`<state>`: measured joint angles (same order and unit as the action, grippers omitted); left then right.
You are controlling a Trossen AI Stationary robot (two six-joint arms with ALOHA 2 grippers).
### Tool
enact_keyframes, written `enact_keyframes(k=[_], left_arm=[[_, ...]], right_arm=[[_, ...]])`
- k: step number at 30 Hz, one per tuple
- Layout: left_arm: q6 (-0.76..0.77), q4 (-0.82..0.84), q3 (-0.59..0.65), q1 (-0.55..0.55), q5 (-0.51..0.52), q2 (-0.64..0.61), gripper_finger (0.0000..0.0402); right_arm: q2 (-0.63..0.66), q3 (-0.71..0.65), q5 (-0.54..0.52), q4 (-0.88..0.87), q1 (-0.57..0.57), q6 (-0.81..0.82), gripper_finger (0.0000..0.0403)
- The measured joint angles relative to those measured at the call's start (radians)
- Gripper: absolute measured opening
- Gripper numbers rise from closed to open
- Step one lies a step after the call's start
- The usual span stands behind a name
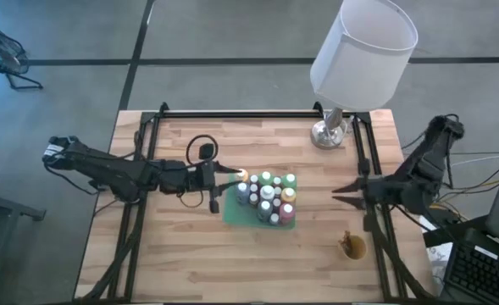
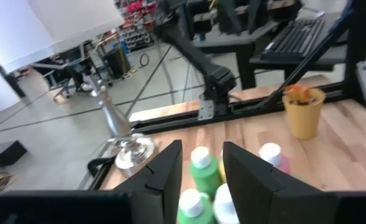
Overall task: Pick & Place Paint Supplies
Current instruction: Return to Home Position
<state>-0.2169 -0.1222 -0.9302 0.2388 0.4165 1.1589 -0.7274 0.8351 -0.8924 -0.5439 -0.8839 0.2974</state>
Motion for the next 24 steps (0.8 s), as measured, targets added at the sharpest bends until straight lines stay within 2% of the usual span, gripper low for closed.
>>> enact_keyframes(k=[5, 9, 11, 14, 18, 22, 24], left_arm=[[-0.030, 0.020, 0.001, -0.041, -0.058, -0.002, 0.0076], [-0.060, 0.050, 0.019, -0.051, -0.068, -0.052, 0.0016], [-0.058, 0.053, 0.060, -0.051, -0.078, -0.114, 0.0008], [-0.044, 0.050, 0.167, -0.051, -0.086, -0.244, 0.0008], [-0.005, -0.013, 0.354, -0.060, -0.095, -0.432, 0.0004], [0.028, -0.096, 0.529, -0.063, -0.205, -0.585, 0.0003], [0.047, -0.099, 0.593, -0.063, -0.224, -0.647, 0.0003]], right_arm=[[-0.011, -0.010, 0.216, 0.112, 0.193, -0.244, 0.0014], [0.021, -0.022, 0.287, 0.117, 0.301, -0.311, 0.0008], [0.052, -0.043, 0.336, 0.118, 0.335, -0.330, 0.0008], [0.116, -0.092, 0.388, 0.127, 0.367, -0.347, 0.0008], [0.228, -0.193, 0.414, 0.230, 0.399, -0.403, 0.0008], [0.344, -0.285, 0.499, 0.311, 0.432, -0.436, 0.0008], [0.396, -0.323, 0.522, 0.327, 0.448, -0.432, 0.0008]])
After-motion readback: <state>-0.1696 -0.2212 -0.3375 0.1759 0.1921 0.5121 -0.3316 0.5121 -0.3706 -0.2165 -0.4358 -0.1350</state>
